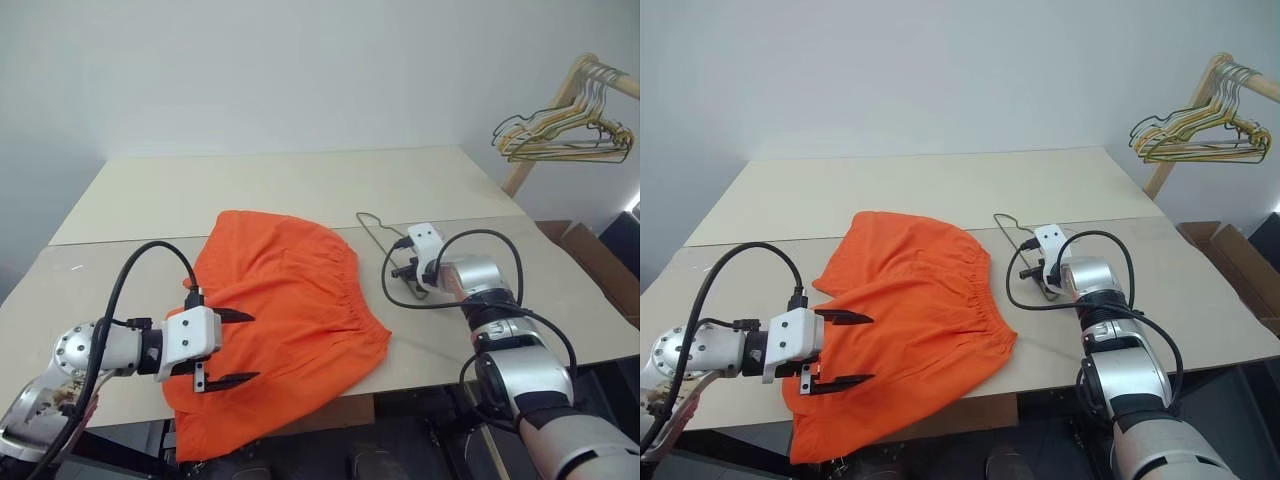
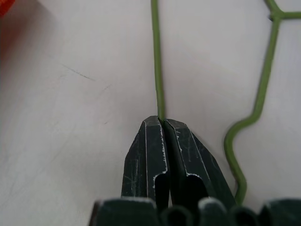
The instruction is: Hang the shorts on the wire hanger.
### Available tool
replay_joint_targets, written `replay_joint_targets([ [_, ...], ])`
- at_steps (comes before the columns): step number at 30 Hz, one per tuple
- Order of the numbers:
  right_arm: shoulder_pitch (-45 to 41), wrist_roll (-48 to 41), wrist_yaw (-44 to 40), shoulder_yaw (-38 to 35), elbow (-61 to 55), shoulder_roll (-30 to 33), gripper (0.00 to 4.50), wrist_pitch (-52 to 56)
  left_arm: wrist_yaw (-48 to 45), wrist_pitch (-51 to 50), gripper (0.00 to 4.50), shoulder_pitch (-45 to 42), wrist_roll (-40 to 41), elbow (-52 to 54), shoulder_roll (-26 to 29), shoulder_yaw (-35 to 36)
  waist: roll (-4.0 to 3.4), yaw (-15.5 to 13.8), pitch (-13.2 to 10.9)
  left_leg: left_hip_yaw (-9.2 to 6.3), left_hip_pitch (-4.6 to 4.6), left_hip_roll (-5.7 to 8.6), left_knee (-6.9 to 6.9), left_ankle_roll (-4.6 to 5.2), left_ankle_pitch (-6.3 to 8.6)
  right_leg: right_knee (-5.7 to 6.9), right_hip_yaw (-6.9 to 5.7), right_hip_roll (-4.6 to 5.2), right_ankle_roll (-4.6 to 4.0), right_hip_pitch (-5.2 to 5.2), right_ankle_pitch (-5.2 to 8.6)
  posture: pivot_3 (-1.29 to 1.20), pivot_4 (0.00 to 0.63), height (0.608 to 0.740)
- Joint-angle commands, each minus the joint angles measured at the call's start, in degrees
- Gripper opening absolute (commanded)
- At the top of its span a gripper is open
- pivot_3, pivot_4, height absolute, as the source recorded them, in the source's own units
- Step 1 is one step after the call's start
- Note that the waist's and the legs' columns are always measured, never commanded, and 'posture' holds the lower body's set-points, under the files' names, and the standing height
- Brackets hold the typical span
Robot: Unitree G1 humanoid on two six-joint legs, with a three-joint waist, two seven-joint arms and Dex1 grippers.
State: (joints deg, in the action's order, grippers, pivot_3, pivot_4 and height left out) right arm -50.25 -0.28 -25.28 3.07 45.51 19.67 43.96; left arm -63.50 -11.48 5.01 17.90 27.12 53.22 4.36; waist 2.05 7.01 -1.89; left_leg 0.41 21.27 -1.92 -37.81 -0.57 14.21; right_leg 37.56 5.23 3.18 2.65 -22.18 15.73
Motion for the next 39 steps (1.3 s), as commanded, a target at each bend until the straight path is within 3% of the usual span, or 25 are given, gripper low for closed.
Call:
replay_joint_targets([
  [1,1.9,-0.7,1.9,-1.7,-1.5,-0.5,0.02,-0.6,0.9,1.1,4.50,-1.8,0.3,0.2,-0.8,0.6,0.03,0.0,0.0,0.00,0.00,0.00,0.00,0.00,0.00,0.00,0.00,0.00,0.00,0.00,0.00,0.00,0.000,0.740],
  [4,4.3,-2.4,3.6,-4.7,-12.0,-0.5,0.02,-2.7,4.6,-3.0,4.50,-5.2,5.9,0.7,-5.2,2.0,0.01,-0.4,0.0,-0.01,0.02,0.03,0.00,0.00,0.00,-0.01,-0.01,0.03,0.00,0.01,0.00,0.00,0.000,0.740],
  [8,11.3,-5.0,1.3,-5.7,-32.9,0.3,0.02,-5.3,16.2,-13.5,4.50,-12.4,20.8,-0.7,-17.2,6.0,-0.16,-1.2,-0.1,-0.27,0.35,0.08,-0.07,0.00,0.00,0.02,-0.01,0.12,0.10,-0.23,-0.02,-0.01,0.000,0.740],
  [11,15.4,-6.1,-1.2,-4.4,-42.0,1.2,0.02,-6.9,22.8,-18.8,4.50,-16.1,29.7,-2.1,-23.5,8.6,-0.17,-1.3,-0.1,-0.44,0.45,0.08,-0.09,0.00,0.00,0.06,0.04,0.12,0.15,-0.34,-0.05,-0.02,0.000,0.740],
  [14,21.0,-6.5,-4.3,-2.5,-52.2,1.3,0.02,-17.4,31.8,-24.2,4.50,-22.0,38.3,-5.5,-30.2,9.7,-0.14,-1.7,-0.1,-0.52,0.44,0.10,-0.12,-0.01,0.00,0.05,-0.01,0.15,0.16,-0.28,-0.06,-0.04,0.000,0.740],
  [21,28.6,-5.3,-7.6,2.6,-58.7,-0.7,0.02,-38.8,45.1,-28.1,4.50,-33.0,50.4,-13.8,-39.0,13.8,-0.11,-1.5,-0.1,-0.42,0.45,0.17,-0.26,-0.02,-0.01,0.01,-0.14,0.14,0.21,-0.15,-0.09,-0.05,0.000,0.740],
  [28,31.6,-3.6,-8.1,6.6,-59.1,-1.1,0.02,-45.4,46.6,-28.1,4.50,-33.7,50.1,-13.9,-39.2,13.3,-0.12,-1.3,-0.1,-0.40,0.43,0.20,-0.26,-0.05,0.00,-0.03,-0.10,0.11,0.19,-0.15,-0.10,-0.06,0.000,0.740],
  [31,31.9,-2.8,-7.8,7.2,-58.6,-1.3,0.00,-46.3,46.9,-28.0,3.94,-33.4,49.5,-13.1,-39.1,12.9,-0.12,-1.4,-0.1,-0.36,0.40,0.22,-0.26,-0.07,-0.01,-0.03,-0.10,0.11,0.19,-0.12,-0.10,-0.06,0.000,0.740],
  [39,31.4,-0.8,-5.6,7.2,-57.2,-2.0,0.00,-46.3,48.7,-27.7,1.42,-32.8,48.5,-12.4,-39.4,12.2,-0.11,-1.5,-0.1,-0.31,0.40,0.23,-0.26,-0.09,-0.02,-0.06,-0.11,0.11,0.19,-0.10,-0.10,-0.05,0.000,0.740],
])
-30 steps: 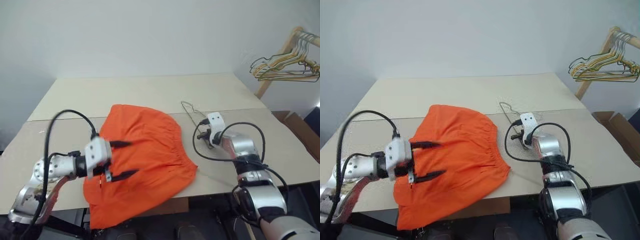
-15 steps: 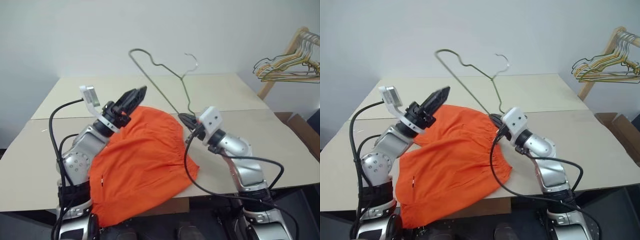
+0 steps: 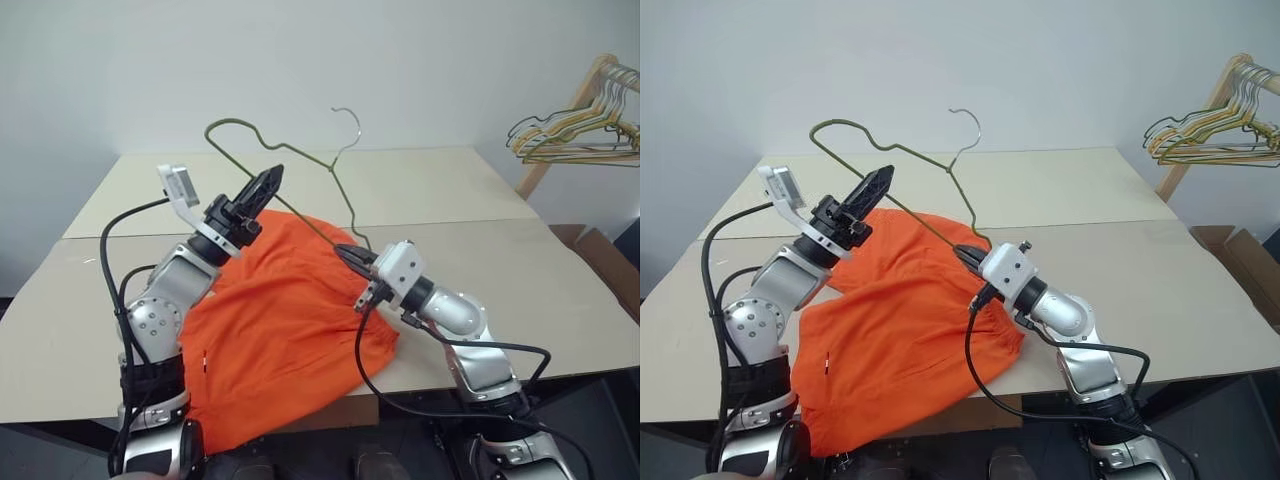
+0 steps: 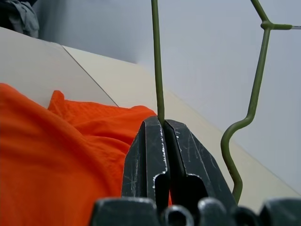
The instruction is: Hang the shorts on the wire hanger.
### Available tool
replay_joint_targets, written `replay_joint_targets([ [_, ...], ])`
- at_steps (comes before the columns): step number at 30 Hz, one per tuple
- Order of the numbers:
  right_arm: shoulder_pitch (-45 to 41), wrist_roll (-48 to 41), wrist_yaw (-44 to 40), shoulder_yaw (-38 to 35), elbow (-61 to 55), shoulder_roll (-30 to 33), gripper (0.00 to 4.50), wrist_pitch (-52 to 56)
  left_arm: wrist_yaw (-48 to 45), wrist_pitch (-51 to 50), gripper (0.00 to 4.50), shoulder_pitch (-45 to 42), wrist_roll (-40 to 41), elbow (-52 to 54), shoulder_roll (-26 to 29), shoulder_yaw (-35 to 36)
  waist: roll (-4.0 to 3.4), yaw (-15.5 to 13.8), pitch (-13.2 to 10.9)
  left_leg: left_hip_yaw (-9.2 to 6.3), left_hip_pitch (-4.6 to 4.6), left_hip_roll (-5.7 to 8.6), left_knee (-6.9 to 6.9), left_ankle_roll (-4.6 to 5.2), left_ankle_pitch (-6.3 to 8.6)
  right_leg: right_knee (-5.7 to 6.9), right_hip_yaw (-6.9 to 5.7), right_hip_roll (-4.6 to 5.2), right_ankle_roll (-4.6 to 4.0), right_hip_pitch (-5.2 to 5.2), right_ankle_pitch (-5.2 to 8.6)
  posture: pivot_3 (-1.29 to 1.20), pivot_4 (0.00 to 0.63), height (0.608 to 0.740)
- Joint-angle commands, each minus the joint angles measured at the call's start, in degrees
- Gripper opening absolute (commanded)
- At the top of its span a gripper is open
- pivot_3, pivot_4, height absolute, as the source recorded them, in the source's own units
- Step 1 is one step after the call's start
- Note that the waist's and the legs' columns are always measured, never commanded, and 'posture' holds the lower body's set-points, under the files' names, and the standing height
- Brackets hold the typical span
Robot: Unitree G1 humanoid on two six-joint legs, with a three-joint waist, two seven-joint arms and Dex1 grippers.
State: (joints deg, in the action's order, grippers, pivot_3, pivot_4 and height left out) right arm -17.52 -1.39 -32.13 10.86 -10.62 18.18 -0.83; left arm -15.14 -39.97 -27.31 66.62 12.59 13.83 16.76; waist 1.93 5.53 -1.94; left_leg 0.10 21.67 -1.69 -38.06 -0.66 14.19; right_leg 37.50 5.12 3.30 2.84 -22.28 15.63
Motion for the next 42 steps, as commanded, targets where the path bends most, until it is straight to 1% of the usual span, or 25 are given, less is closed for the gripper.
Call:
replay_joint_targets([
  [1,-1.4,0.5,1.3,-0.6,-0.9,-0.6,0.00,-1.6,0.4,0.7,1.12,-0.5,-0.3,2.2,0.0,-0.3,0.00,0.0,0.0,0.00,0.00,0.00,0.00,0.00,0.00,0.00,0.00,0.00,0.00,0.00,0.00,-0.05,0.000,0.740],
  [4,-1.5,1.1,1.3,-0.4,-0.7,-0.6,0.00,-2.5,0.1,1.2,0.19,-0.5,-0.8,2.3,-0.1,-0.6,0.00,0.0,0.0,0.01,0.00,0.00,0.00,0.00,0.00,-0.01,0.00,0.00,0.00,0.00,0.00,-0.05,0.000,0.740],
  [5,-1.5,1.1,1.1,-0.2,-1.1,-0.5,0.00,-1.8,-0.4,1.3,0.06,-0.5,-0.9,2.3,0.0,-0.7,0.00,0.0,0.0,0.01,0.01,0.01,0.00,0.00,0.00,-0.02,0.00,0.00,0.00,0.00,0.00,-0.05,0.000,0.740],
  [8,-1.4,1.6,0.3,0.3,-1.7,0.0,0.00,-1.7,-0.9,1.7,0.06,-0.7,-2.1,2.3,0.2,-1.2,0.00,0.0,0.0,0.01,0.00,0.01,0.00,0.00,0.00,-0.02,0.00,0.00,0.00,0.00,0.00,-0.05,0.000,0.740],
  [12,-1.1,2.6,-1.9,1.5,-2.1,1.9,1.09,-3.1,-3.3,2.5,0.00,-0.4,-6.9,2.7,2.0,-3.5,0.00,0.0,0.0,0.02,0.00,0.02,0.00,0.00,0.00,-0.02,0.00,0.00,0.00,0.00,0.00,-0.05,0.000,0.740],
  [16,-0.9,2.6,-1.4,1.2,-2.0,2.2,2.50,-3.9,-6.8,5.5,0.00,0.1,-11.3,2.4,3.3,-4.6,0.00,0.0,0.0,0.03,0.00,0.02,0.00,0.00,0.00,-0.05,-0.01,0.00,0.00,0.01,0.00,-0.05,0.000,0.740],
  [19,-0.7,-3.9,-4.4,-0.9,-4.6,2.6,3.57,0.8,-10.1,6.6,0.00,-0.4,-12.0,1.5,4.9,-3.1,0.00,0.0,0.0,0.03,0.01,0.01,0.00,0.00,0.00,-0.05,-0.01,0.00,0.00,0.00,0.00,-0.05,0.000,0.740],
  [20,-0.7,-7.4,-6.1,-2.0,-5.8,3.1,3.89,4.0,-11.4,6.7,0.00,-0.6,-11.4,1.2,5.6,-2.4,0.00,0.0,0.0,0.02,0.01,0.01,0.00,0.00,0.00,-0.05,-0.01,0.00,0.00,0.00,0.00,-0.05,0.000,0.740],
  [21,-1.0,-12.0,-7.9,-3.6,-7.0,4.2,3.89,8.6,-13.7,6.6,0.00,-0.6,-10.5,1.0,6.8,-1.5,0.00,0.0,0.0,0.02,0.02,0.01,0.00,0.00,0.00,-0.05,-0.01,0.00,0.00,0.00,0.00,-0.05,0.000,0.740],
  [23,-2.4,-22.9,-11.3,-7.2,-8.7,7.3,3.89,21.3,-19.4,6.1,0.00,-0.2,-8.7,1.1,9.6,-0.1,0.00,0.0,0.0,0.01,0.04,0.01,0.00,0.00,0.00,-0.06,-0.03,0.00,0.00,0.01,0.00,-0.06,0.000,0.740],
  [25,-6.5,-34.4,-17.9,-10.6,-7.4,15.0,3.89,37.0,-30.7,3.4,0.00,1.5,-1.0,2.7,14.2,3.8,-0.05,0.1,0.0,0.00,0.03,0.00,0.00,0.00,0.00,-0.09,-0.05,0.01,-0.01,0.04,0.00,-0.06,0.000,0.740],
  [26,-7.9,-38.3,-21.5,-11.9,-6.3,17.8,3.89,40.6,-35.3,2.3,0.00,2.3,2.0,3.3,16.0,5.2,-0.11,0.2,-0.1,0.02,0.03,0.00,-0.01,0.00,0.00,-0.10,-0.05,0.03,-0.01,0.04,0.00,-0.06,0.000,0.740],
  [28,-10.2,-43.7,-28.3,-12.3,-3.3,22.0,3.89,46.0,-40.5,1.4,0.00,2.8,5.1,3.0,18.4,6.7,-0.12,0.2,-0.1,0.04,0.03,-0.06,0.01,0.06,0.03,-0.21,-0.11,-0.01,-0.03,0.05,0.01,-0.06,0.000,0.740],
  [31,-13.5,-46.2,-35.7,-10.0,1.9,25.2,3.89,51.6,-43.6,1.2,0.00,2.4,6.9,1.6,19.3,7.2,-0.10,0.1,-0.1,-0.07,-0.02,-0.18,0.03,0.08,0.04,-0.36,-0.28,-0.11,-0.08,0.19,0.00,-0.06,0.000,0.740],
  [35,-15.0,-45.7,-40.9,-6.6,3.7,24.7,3.89,52.4,-44.8,1.9,0.00,1.9,6.4,1.8,18.3,6.0,-0.10,-0.1,-0.1,-0.07,0.00,-0.17,0.01,0.08,0.04,-0.38,-0.29,-0.11,-0.07,0.23,-0.02,-0.05,0.000,0.740],
  [42,-15.5,-45.7,-36.9,-5.7,1.7,19.0,3.89,52.6,-44.2,2.7,0.00,1.9,6.0,2.4,16.1,5.3,-0.09,-0.1,-0.1,-0.09,0.24,-0.17,-0.02,0.07,0.04,-0.39,-0.29,-0.10,-0.05,0.05,-0.05,-0.05,0.000,0.740],
])
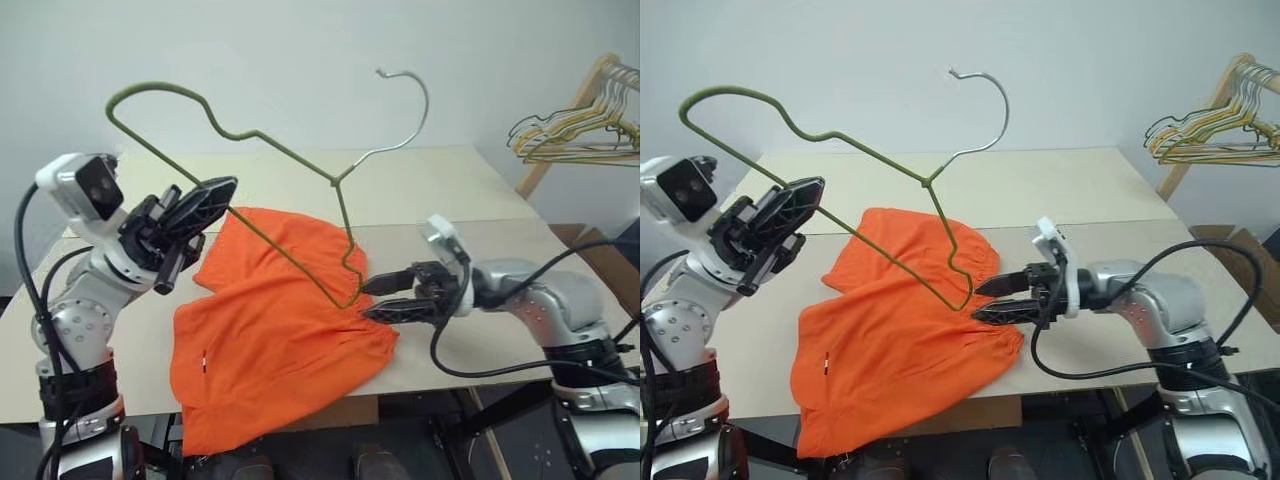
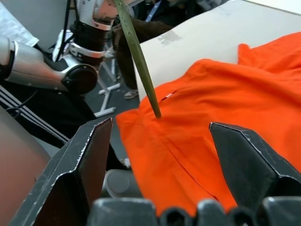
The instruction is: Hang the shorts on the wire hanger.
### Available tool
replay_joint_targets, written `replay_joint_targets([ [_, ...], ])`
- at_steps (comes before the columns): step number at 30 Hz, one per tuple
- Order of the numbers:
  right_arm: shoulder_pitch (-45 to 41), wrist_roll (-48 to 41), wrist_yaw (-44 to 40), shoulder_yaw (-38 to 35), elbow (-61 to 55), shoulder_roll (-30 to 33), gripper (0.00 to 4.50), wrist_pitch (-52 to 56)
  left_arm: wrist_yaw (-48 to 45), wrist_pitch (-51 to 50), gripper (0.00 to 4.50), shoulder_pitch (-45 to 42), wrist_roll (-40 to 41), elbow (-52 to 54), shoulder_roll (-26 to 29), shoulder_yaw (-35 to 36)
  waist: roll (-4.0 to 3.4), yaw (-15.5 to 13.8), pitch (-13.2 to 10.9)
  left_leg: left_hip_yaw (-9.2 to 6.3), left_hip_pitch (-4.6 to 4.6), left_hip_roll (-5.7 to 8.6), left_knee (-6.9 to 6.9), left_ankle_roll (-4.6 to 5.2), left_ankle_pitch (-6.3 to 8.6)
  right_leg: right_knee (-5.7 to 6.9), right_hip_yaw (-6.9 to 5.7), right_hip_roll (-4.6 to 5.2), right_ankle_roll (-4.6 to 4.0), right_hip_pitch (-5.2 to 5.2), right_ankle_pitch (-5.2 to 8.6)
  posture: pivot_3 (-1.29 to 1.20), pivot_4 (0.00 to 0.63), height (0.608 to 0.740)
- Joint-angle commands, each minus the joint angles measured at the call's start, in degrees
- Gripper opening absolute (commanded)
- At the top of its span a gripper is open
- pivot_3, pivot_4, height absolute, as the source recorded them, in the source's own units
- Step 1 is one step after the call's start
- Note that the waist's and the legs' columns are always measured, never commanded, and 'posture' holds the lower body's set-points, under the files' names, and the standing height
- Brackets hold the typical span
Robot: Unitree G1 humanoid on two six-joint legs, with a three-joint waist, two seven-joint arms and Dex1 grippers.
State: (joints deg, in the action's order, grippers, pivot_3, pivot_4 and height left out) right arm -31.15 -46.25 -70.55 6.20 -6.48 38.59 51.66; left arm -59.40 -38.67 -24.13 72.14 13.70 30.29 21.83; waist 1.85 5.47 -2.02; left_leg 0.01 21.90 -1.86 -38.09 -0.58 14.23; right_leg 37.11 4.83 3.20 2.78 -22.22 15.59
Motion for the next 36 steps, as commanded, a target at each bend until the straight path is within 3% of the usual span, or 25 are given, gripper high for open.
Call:
replay_joint_targets([
  [1,-2.1,-1.1,2.4,-1.0,-2.6,-2.3,3.89,0.4,0.2,1.4,0.00,-1.3,0.6,1.2,-0.6,0.2,0.00,0.0,0.0,0.00,0.00,0.00,0.00,0.00,0.00,0.00,0.00,0.00,0.00,0.00,0.00,-0.05,0.000,0.740],
  [12,-1.8,-2.2,5.1,-1.8,-4.6,-5.4,3.89,1.8,0.1,2.4,0.00,-2.0,-1.3,0.4,-1.5,-1.7,0.00,0.1,0.0,0.00,0.03,0.01,-0.05,0.00,0.00,0.01,-0.02,0.02,0.02,0.00,-0.01,-0.07,0.000,0.740],
  [16,-1.8,-2.4,6.1,-1.7,-4.6,-6.2,3.01,2.2,0.4,2.3,0.00,-2.0,-1.1,0.0,-1.8,-1.6,0.00,0.1,0.0,-0.02,0.02,0.00,-0.05,0.00,0.00,0.01,-0.03,0.00,0.02,0.00,-0.02,-0.07,0.000,0.740],
  [24,-1.7,-1.8,6.5,-1.3,-4.7,-6.3,0.21,1.3,1.4,3.9,0.00,-0.8,-3.4,0.2,-2.8,-1.8,0.00,0.0,0.0,-0.02,0.03,0.01,-0.05,0.00,0.00,0.01,-0.03,0.02,0.02,0.00,-0.01,-0.06,0.000,0.740],
  [26,-1.6,-1.4,6.4,-1.1,-4.6,-6.3,0.04,1.0,2.1,4.8,0.00,-0.1,-5.0,0.3,-3.3,-2.2,0.00,0.1,0.0,-0.02,0.02,0.00,-0.05,0.00,0.00,0.01,-0.03,0.01,0.02,0.00,-0.02,-0.06,0.000,0.740],
  [32,-1.2,-2.8,7.1,-2.7,-5.3,-7.4,0.00,1.4,1.8,4.1,1.60,3.1,-12.3,0.0,-0.9,-7.0,0.00,0.1,0.0,-0.02,0.03,0.01,-0.05,0.00,0.00,0.01,-0.02,0.01,0.02,0.00,-0.02,-0.06,0.000,0.740],
  [36,-0.7,-6.6,8.7,-6.7,-5.0,-6.8,0.00,3.8,0.5,7.6,2.87,7.6,-25.8,-0.8,3.9,-15.2,-0.05,0.1,0.0,-0.03,0.02,0.01,-0.04,0.00,0.00,0.00,-0.03,-0.01,0.01,0.00,-0.02,-0.06,0.000,0.740],
])
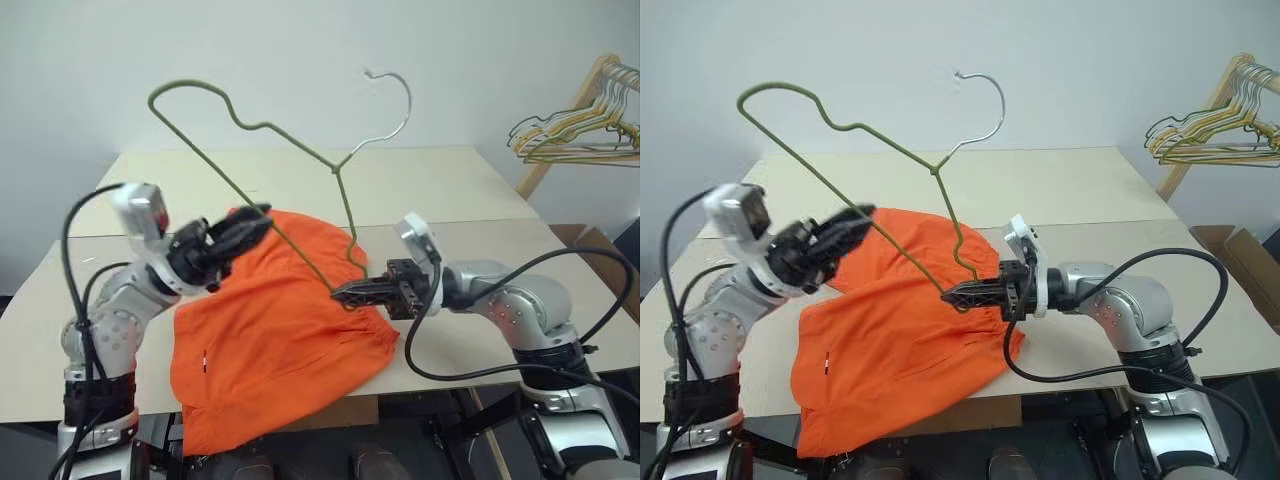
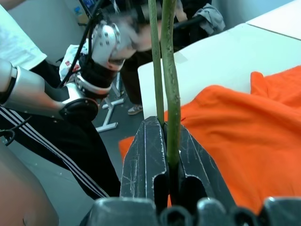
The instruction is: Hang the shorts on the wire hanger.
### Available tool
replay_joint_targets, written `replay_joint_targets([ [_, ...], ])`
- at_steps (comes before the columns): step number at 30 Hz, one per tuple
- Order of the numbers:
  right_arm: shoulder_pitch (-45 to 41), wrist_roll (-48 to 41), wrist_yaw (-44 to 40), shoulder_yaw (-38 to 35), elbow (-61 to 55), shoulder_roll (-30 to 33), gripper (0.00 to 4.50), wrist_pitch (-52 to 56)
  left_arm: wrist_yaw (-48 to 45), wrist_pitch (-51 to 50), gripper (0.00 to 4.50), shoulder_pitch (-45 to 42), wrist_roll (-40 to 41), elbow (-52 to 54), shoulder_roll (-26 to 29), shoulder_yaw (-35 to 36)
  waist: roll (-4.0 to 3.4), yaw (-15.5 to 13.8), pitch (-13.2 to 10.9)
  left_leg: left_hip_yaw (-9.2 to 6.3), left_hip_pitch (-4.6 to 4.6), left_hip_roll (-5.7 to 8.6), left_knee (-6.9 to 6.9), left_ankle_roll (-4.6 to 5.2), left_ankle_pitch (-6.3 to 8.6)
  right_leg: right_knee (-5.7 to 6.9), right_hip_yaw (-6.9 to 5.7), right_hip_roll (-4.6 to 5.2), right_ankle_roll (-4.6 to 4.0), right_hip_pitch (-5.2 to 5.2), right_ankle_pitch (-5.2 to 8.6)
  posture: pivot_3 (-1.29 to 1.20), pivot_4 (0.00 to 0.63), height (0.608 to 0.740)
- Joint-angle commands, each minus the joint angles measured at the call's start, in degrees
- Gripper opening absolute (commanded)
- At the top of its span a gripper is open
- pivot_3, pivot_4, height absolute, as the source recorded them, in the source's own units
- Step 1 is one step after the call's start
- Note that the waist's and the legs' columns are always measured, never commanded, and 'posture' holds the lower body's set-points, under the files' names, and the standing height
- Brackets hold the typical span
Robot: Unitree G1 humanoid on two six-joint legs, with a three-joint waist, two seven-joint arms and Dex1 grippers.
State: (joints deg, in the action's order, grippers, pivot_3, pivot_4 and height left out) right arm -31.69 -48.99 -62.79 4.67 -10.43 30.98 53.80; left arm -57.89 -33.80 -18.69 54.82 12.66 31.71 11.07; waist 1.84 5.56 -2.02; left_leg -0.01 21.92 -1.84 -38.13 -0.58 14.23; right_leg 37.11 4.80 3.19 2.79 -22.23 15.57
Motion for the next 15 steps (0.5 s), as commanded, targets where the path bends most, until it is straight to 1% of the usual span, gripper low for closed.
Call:
replay_joint_targets([
  [1,0.4,-4.8,1.2,-6.3,-0.9,1.6,0.00,2.7,-0.8,3.3,3.14,3.1,-9.9,0.2,2.9,-5.3,-0.04,0.0,0.0,0.01,-0.01,0.02,0.01,0.00,0.00,0.00,0.02,0.01,0.00,0.00,0.00,-0.06,0.000,0.740],
  [3,2.1,-6.9,1.7,-9.3,-0.5,4.4,0.00,5.7,-1.7,4.7,3.82,4.9,-12.8,1.9,4.6,-6.4,-0.03,-0.3,0.0,0.01,0.03,0.01,0.00,0.00,0.00,-0.02,0.00,0.02,0.00,0.00,0.00,-0.05,0.000,0.740],
  [5,4.7,-8.9,0.6,-12.1,0.3,9.3,0.00,9.7,-3.2,7.3,4.49,7.1,-17.9,3.8,7.6,-8.6,-0.03,-0.7,0.0,0.01,0.09,0.02,0.00,0.00,0.00,-0.04,-0.03,0.06,0.00,-0.03,0.00,-0.05,0.000,0.740],
  [9,10.6,-8.6,-3.9,-13.3,4.5,20.8,0.00,15.4,-3.7,10.4,4.49,9.7,-23.2,6.6,11.2,-10.3,-0.08,-1.6,-0.1,0.08,0.06,0.02,0.01,0.00,0.00,-0.08,-0.02,0.09,-0.01,-0.02,0.01,-0.06,0.000,0.740],
  [11,13.0,-6.8,-6.3,-12.6,7.4,25.2,0.00,15.5,-5.0,11.6,4.49,10.7,-24.3,7.7,12.4,-10.5,-0.08,-1.6,-0.1,0.12,0.02,0.01,0.00,0.00,0.00,-0.07,-0.01,0.07,-0.01,-0.02,0.01,-0.07,0.000,0.740],
  [15,14.1,-2.9,-9.8,-9.1,16.2,30.8,0.00,16.6,-6.3,12.5,4.49,11.4,-25.1,8.9,13.4,-10.9,-0.09,-1.4,-0.1,0.20,-0.08,-0.03,0.00,0.01,0.00,-0.07,0.06,0.03,0.01,0.01,0.02,-0.07,0.000,0.740],
])
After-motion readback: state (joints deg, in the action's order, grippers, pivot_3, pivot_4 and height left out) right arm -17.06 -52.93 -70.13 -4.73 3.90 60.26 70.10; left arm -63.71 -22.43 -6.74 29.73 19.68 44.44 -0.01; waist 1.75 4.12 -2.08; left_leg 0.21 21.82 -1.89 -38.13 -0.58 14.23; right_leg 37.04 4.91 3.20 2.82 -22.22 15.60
